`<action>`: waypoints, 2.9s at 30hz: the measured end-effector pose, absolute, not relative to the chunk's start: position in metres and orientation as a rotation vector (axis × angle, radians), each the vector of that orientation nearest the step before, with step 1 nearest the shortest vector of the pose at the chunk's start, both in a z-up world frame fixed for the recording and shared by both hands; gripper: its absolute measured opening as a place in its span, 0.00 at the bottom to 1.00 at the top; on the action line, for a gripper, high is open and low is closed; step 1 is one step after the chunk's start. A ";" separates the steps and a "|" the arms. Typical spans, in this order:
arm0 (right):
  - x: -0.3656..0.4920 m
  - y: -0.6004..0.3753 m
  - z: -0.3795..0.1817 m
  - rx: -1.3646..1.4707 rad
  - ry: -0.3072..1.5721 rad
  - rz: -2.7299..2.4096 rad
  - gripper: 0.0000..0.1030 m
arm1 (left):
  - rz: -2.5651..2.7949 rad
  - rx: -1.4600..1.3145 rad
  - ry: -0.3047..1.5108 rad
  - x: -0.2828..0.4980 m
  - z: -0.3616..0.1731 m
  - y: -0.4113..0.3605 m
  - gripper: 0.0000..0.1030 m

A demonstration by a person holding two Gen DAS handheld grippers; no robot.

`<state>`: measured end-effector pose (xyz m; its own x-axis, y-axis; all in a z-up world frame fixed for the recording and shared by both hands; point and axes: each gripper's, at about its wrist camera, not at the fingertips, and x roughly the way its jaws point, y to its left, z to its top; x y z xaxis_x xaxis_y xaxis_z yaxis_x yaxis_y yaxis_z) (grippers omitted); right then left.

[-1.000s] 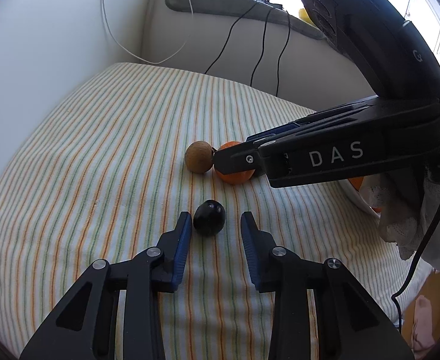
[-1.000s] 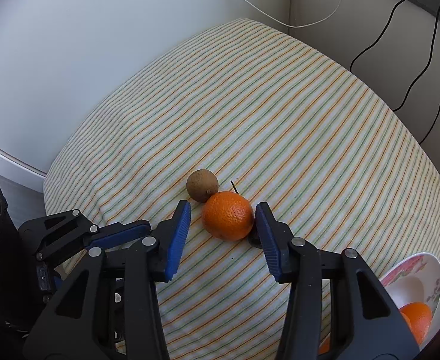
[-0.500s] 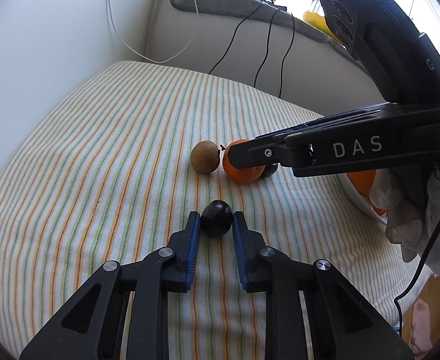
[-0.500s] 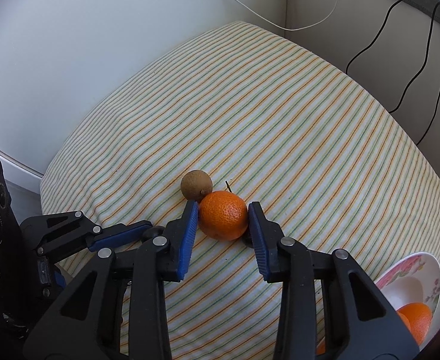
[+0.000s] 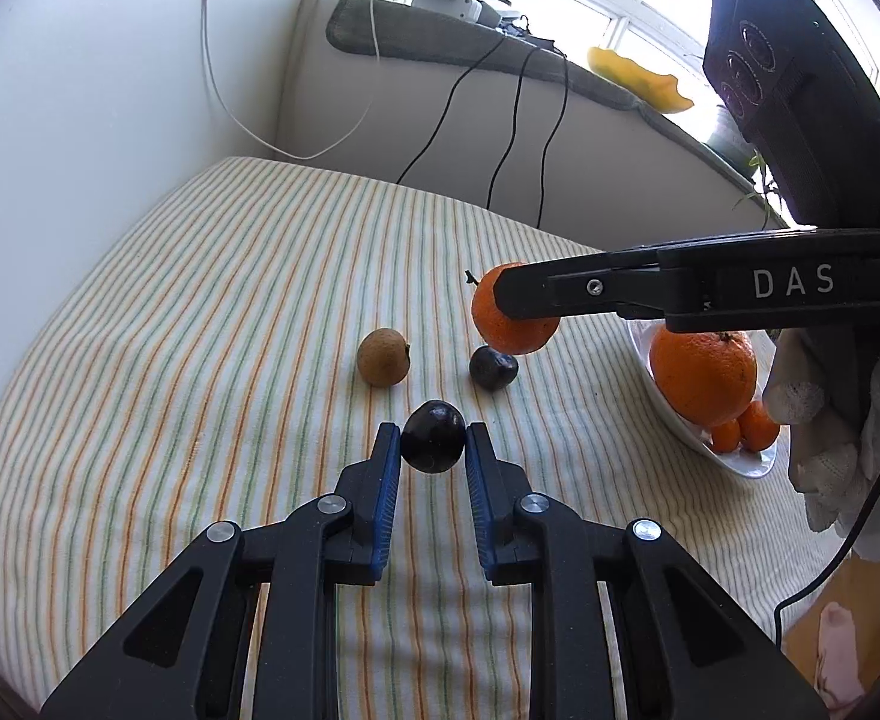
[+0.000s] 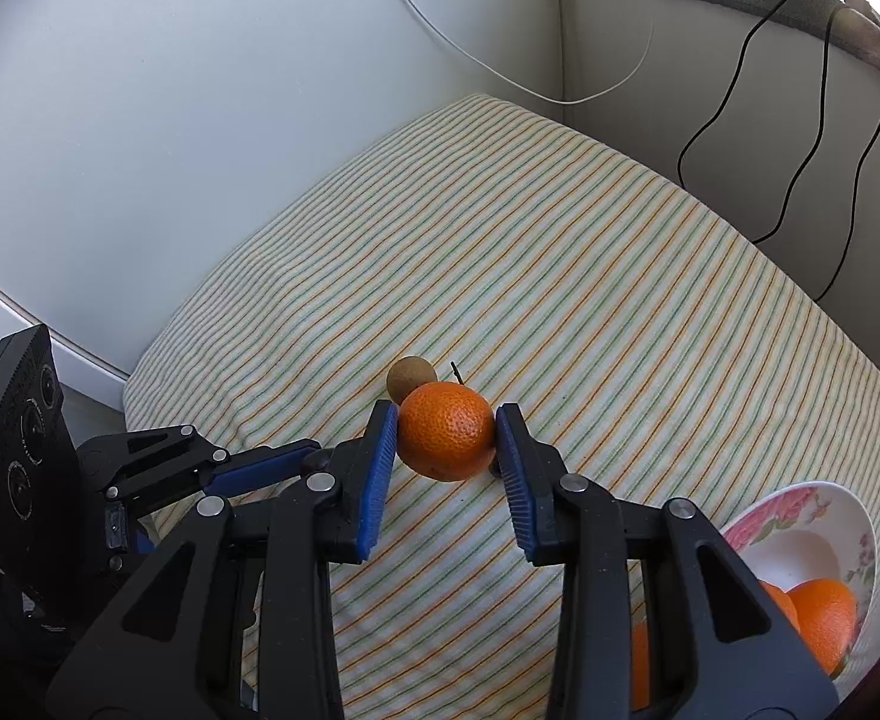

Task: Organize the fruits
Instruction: 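Carry the tangerine with the right gripper over the plate while the left carries the plum there, then open both grippers to release the tangerine and plum onto the plate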

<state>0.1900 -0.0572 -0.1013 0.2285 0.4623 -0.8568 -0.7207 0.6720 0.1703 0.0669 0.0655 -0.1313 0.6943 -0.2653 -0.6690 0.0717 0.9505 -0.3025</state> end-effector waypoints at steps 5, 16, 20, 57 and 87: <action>0.186 -0.082 -0.078 -0.250 1.011 0.823 0.34 | -0.216 -0.256 0.766 0.069 -0.120 0.057 0.20; 0.187 -0.155 -0.040 -0.155 0.930 0.746 0.34 | -0.307 -0.230 0.732 0.086 -0.095 0.021 0.20; 0.187 -0.179 -0.036 -0.137 0.914 0.710 0.34 | -0.344 -0.236 0.722 0.094 -0.087 0.010 0.20; 0.223 -0.310 -0.077 -0.002 0.963 0.512 0.34 | -0.535 -0.179 0.840 0.184 -0.078 -0.091 0.20; 0.220 -0.314 -0.076 0.035 0.934 0.543 0.71 | -0.523 -0.185 0.857 0.181 -0.076 -0.090 0.49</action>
<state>0.2197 -0.3136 -0.0755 0.4708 0.4581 -0.7540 -0.4283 0.8658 0.2585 0.1812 -0.0902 -0.0755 0.5382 -0.5095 -0.6714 0.3639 0.8590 -0.3601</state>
